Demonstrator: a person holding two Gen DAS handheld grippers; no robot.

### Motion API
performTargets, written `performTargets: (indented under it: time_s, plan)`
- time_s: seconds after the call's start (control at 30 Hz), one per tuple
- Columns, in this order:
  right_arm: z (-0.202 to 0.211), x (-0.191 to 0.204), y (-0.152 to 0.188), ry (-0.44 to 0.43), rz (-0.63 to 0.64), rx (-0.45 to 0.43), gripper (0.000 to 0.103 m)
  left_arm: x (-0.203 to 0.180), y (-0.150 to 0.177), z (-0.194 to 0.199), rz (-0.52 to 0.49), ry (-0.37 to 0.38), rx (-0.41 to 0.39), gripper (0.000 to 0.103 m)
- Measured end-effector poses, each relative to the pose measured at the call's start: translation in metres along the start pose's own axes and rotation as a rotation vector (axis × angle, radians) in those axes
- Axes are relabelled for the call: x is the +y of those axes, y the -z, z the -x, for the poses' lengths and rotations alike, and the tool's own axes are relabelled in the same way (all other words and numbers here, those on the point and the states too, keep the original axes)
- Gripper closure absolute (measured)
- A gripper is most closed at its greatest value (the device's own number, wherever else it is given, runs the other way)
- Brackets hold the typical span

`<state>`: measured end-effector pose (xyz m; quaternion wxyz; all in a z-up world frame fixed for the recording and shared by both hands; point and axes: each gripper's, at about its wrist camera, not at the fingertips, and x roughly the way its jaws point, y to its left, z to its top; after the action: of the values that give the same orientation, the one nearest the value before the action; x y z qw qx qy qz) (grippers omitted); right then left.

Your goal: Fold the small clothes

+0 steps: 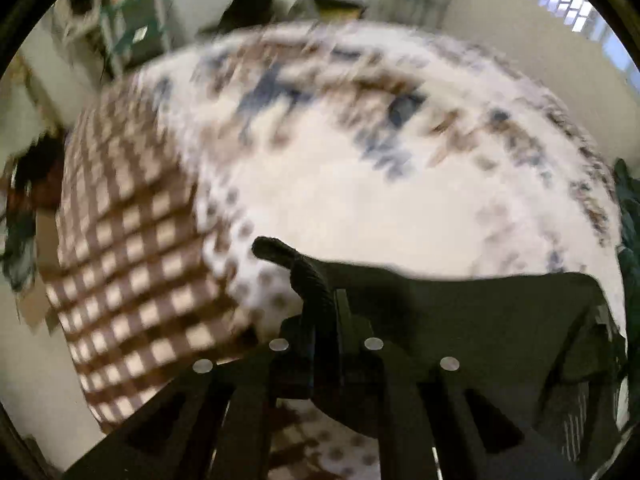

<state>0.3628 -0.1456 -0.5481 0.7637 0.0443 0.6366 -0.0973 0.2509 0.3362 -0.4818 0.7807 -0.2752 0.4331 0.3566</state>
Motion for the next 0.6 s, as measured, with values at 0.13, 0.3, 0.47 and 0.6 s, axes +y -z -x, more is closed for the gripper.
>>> performTargets:
  time_s: [0.13, 0.3, 0.47, 0.6]
  plan:
    - [0.005, -0.022, -0.008, -0.051, -0.021, -0.003, 0.000, -0.049, -0.015, 0.053, -0.108, 0.054, -0.100, 0.098]
    - [0.007, -0.064, -0.017, -0.094, -0.076, -0.002, 0.000, -0.179, -0.013, 0.139, -0.295, 0.289, -0.189, 0.098]
    - [0.003, -0.124, -0.026, -0.117, -0.178, 0.000, 0.000, -0.335, 0.048, 0.192, -0.499, 0.554, -0.179, 0.098]
    - [-0.004, -0.176, -0.027, -0.106, -0.262, 0.002, 0.000, -0.462, 0.147, 0.189, -0.702, 0.703, -0.058, 0.098]
